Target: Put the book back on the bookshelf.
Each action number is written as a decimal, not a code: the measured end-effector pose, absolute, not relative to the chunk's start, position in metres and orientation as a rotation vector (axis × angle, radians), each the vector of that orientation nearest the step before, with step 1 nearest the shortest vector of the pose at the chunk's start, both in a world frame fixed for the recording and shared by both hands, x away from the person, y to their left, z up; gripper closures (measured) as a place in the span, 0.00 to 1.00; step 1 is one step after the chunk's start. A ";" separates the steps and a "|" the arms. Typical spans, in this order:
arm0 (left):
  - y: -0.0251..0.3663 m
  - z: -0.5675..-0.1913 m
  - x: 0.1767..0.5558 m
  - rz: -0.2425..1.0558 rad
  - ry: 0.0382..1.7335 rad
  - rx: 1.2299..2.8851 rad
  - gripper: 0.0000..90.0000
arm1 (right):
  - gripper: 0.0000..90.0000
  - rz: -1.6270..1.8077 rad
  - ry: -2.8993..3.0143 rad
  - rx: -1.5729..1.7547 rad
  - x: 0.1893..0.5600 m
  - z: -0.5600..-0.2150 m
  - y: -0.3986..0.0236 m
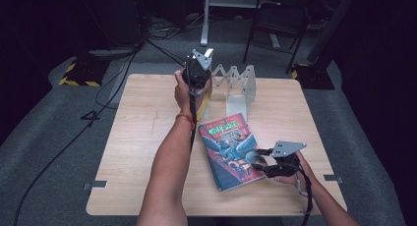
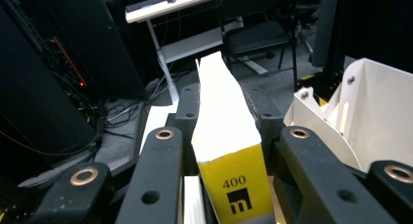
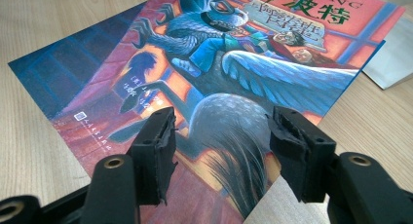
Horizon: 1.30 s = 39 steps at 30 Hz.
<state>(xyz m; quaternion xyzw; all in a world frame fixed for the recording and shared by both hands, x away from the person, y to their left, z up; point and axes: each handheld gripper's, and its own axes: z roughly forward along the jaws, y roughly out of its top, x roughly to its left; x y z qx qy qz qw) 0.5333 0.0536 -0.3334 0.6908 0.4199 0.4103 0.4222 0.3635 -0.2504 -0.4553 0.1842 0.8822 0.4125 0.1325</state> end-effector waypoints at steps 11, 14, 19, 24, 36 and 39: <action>0.051 -0.334 0.528 1.035 1.054 1.835 0.75 | 0.48 1.194 2.568 0.533 0.364 -0.455 -0.250; 0.054 -0.333 0.526 1.031 1.052 1.867 0.74 | 0.48 1.188 2.570 0.531 0.363 -0.455 -0.249; 0.063 -0.336 0.519 1.018 1.005 1.929 0.68 | 0.48 1.188 2.575 0.532 0.364 -0.455 -0.249; 0.064 -0.338 0.507 1.001 0.973 1.927 0.61 | 0.48 1.190 2.579 0.538 0.364 -0.455 -0.249; 0.078 -0.339 0.476 0.925 0.928 1.864 0.45 | 0.47 1.188 2.579 0.541 0.364 -0.455 -0.248; 0.084 -0.342 0.462 0.912 0.897 1.858 0.44 | 0.47 1.189 2.577 0.541 0.364 -0.455 -0.249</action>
